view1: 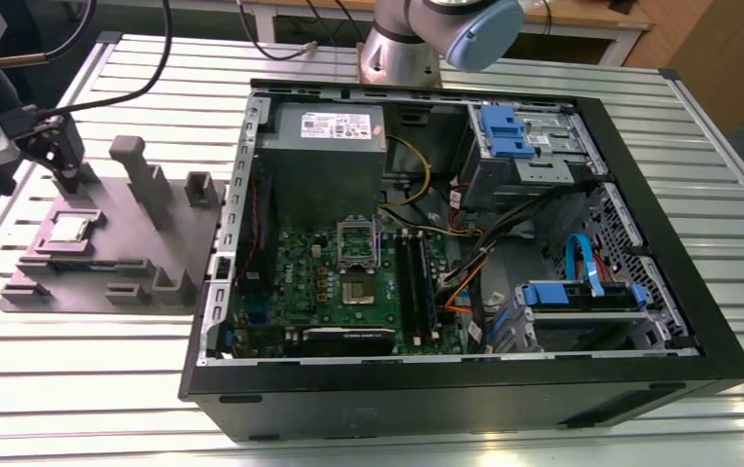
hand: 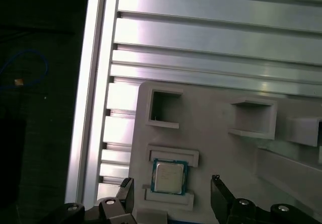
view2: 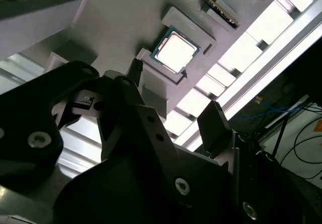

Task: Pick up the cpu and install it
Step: 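Pick up the cpu and move it towards the insertion slot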

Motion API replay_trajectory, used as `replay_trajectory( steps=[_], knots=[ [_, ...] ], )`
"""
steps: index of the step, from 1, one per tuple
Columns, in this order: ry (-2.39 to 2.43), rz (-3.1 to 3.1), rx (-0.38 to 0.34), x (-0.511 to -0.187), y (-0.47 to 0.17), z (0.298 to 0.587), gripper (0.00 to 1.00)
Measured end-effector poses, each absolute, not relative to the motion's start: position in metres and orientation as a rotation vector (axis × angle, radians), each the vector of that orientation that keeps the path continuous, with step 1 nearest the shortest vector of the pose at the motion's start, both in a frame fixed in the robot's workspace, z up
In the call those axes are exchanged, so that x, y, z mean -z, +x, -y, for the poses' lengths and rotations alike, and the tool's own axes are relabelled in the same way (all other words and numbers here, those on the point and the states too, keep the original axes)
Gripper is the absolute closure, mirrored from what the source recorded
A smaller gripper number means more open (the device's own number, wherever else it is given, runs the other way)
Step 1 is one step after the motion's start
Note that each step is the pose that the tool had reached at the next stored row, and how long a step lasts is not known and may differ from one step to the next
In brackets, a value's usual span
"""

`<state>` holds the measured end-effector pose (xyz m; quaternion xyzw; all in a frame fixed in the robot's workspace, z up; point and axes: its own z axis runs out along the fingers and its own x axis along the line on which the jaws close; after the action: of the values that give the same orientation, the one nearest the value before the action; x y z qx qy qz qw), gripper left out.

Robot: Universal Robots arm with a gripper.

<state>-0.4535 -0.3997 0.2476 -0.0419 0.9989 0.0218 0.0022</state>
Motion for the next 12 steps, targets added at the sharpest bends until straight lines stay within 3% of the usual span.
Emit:
replay_trajectory(
  steps=[12],
  knots=[
    [-0.100,-3.135,-0.068,-0.2388,-0.4543,0.4004,0.29]
  ],
)
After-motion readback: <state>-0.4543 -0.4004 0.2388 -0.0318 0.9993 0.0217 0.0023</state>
